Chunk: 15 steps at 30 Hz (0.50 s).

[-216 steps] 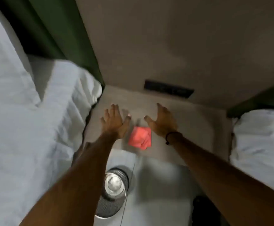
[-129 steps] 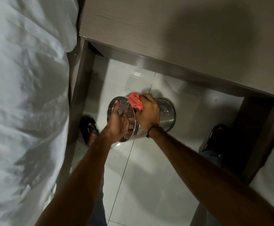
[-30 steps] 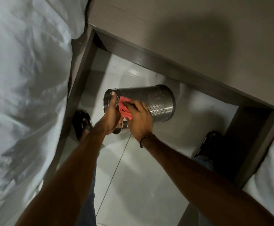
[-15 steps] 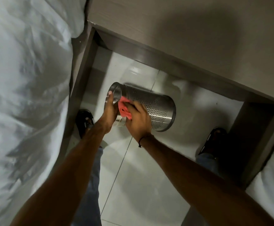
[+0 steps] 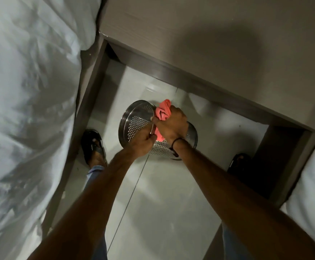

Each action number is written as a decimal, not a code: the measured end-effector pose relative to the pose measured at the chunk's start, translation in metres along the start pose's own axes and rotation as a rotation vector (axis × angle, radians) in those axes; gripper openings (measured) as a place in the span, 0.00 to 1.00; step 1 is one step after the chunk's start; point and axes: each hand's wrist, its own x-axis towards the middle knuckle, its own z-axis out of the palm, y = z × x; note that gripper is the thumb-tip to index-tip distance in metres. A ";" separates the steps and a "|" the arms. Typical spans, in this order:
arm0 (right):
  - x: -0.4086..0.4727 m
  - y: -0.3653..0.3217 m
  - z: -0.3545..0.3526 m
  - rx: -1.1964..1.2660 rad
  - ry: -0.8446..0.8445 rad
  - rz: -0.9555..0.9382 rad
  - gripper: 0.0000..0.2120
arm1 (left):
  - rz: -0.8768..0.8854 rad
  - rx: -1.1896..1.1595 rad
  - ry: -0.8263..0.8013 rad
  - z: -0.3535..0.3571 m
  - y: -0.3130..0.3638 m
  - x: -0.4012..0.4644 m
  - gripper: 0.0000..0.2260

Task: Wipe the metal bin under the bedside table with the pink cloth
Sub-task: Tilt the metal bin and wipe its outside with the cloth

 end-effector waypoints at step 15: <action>-0.017 0.090 -0.018 0.267 0.214 0.214 0.08 | 0.407 0.712 0.173 0.084 0.014 -0.021 0.20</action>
